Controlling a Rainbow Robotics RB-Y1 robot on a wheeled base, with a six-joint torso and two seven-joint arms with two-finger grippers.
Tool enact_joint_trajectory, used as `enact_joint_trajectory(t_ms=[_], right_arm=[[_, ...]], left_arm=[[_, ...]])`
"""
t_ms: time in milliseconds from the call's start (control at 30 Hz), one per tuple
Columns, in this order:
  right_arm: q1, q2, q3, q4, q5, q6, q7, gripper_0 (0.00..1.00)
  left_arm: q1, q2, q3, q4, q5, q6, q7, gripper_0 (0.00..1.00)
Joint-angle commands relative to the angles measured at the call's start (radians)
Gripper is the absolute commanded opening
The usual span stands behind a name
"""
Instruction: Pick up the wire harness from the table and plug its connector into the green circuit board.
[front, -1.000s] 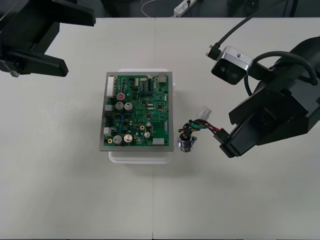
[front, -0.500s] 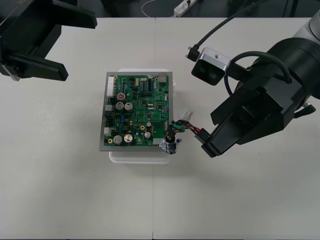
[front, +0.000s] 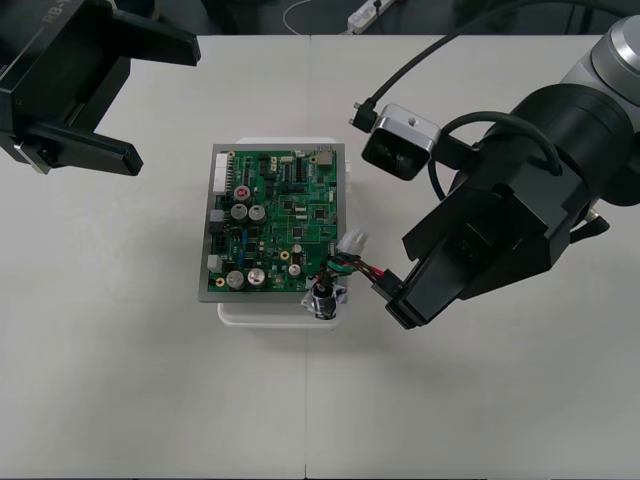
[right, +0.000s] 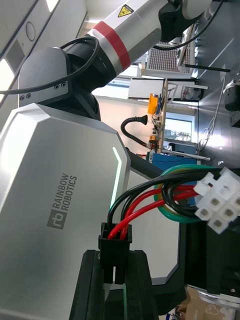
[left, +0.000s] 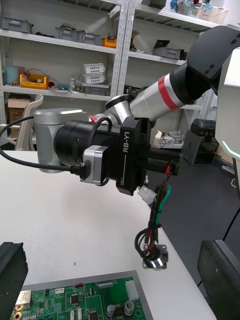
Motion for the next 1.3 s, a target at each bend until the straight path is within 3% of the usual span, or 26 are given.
enact_joint_trajectory(t_ms=[33,1300], right_arm=[[-0.063,0.023,0.030,-0.025,-0.017,-0.004,0.003,0.00],[-0.114,0.049,0.092,-0.022,-0.013,0.070,0.003,0.00]], left_arm=[[0.014,0.042,-0.009,-0.030,0.018,-0.028,-0.050,1.00],[0.034,0.061,-0.007,-0.053,0.038,-0.028,-0.059,1.00]])
